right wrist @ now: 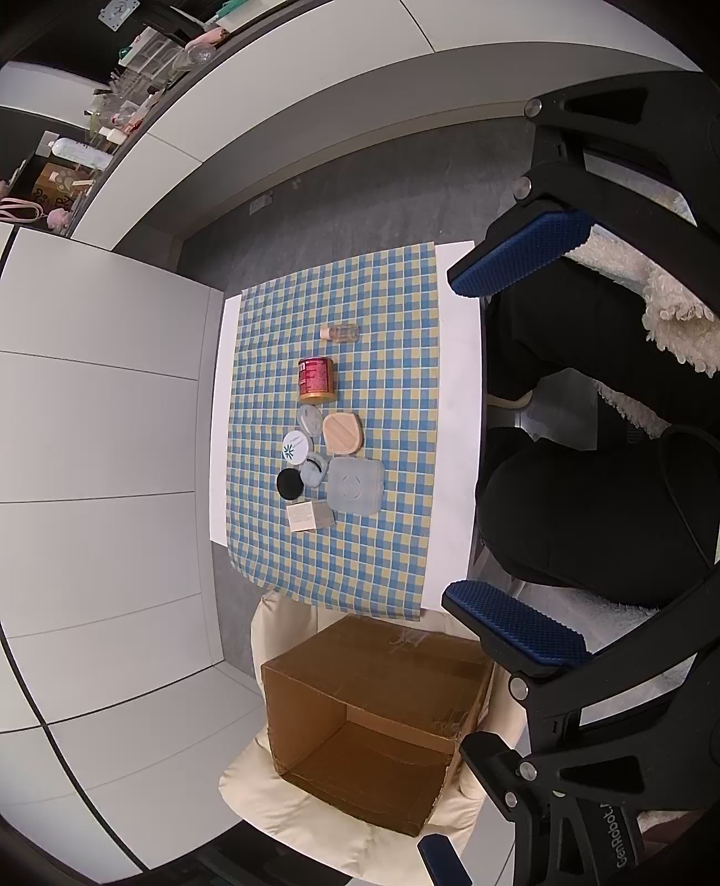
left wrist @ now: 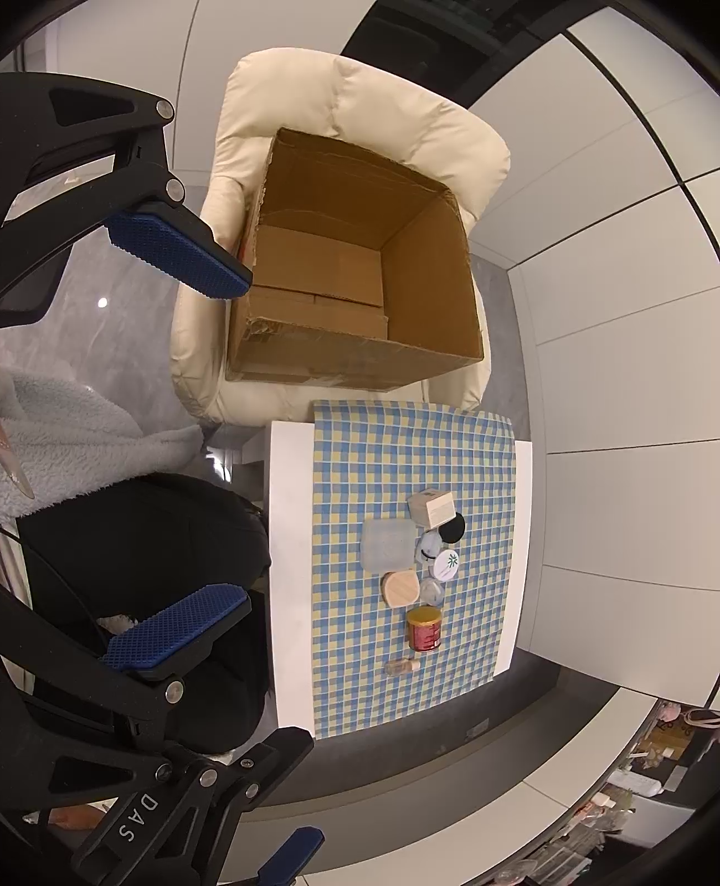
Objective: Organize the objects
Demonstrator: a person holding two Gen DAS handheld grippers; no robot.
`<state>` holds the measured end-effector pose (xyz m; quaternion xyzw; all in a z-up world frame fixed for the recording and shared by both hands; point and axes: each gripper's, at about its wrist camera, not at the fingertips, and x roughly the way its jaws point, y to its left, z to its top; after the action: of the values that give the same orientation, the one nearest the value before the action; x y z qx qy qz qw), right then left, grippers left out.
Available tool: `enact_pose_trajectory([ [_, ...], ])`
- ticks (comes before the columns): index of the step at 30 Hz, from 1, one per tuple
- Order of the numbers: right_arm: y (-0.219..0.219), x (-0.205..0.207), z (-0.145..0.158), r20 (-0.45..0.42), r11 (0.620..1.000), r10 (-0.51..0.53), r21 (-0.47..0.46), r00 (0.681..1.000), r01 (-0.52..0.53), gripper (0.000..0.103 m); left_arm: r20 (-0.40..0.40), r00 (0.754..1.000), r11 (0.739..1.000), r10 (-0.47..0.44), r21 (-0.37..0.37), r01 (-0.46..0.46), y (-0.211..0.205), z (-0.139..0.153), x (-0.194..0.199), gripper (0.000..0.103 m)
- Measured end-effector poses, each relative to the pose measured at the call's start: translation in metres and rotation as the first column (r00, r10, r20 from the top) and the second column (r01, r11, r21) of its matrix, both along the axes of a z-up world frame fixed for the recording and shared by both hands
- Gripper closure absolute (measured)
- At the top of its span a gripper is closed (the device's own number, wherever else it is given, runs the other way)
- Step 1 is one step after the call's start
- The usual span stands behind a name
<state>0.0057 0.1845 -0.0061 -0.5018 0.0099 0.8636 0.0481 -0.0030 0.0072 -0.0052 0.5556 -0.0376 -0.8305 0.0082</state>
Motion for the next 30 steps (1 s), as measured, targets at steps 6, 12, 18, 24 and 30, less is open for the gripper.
enact_pose_trajectory([
  [6,0.001,0.0,0.0,-0.002,1.0,0.0,0.003,1.0,0.0,0.0,0.0,1.0,1.0,0.0,0.0,0.0,0.0,0.0,-0.001,0.0],
  [12,0.003,-0.002,-0.002,0.001,1.0,-0.005,0.012,1.0,0.005,0.0,0.005,1.0,1.0,0.007,0.013,-0.007,0.002,-0.004,-0.001,0.0],
  [18,0.01,0.0,-0.001,-0.008,1.0,-0.01,0.011,1.0,0.01,0.0,0.004,1.0,0.999,0.014,0.036,-0.014,0.007,-0.004,-0.002,0.0],
  [24,0.023,-0.001,-0.002,-0.005,1.0,-0.023,-0.011,1.0,0.023,0.0,-0.018,1.0,1.0,0.017,0.024,-0.017,0.019,0.002,-0.001,0.0],
  [30,0.04,0.001,-0.001,-0.013,0.999,-0.042,-0.031,0.999,0.042,0.0,-0.024,1.0,1.0,0.012,0.011,-0.012,0.031,0.004,-0.001,0.0],
])
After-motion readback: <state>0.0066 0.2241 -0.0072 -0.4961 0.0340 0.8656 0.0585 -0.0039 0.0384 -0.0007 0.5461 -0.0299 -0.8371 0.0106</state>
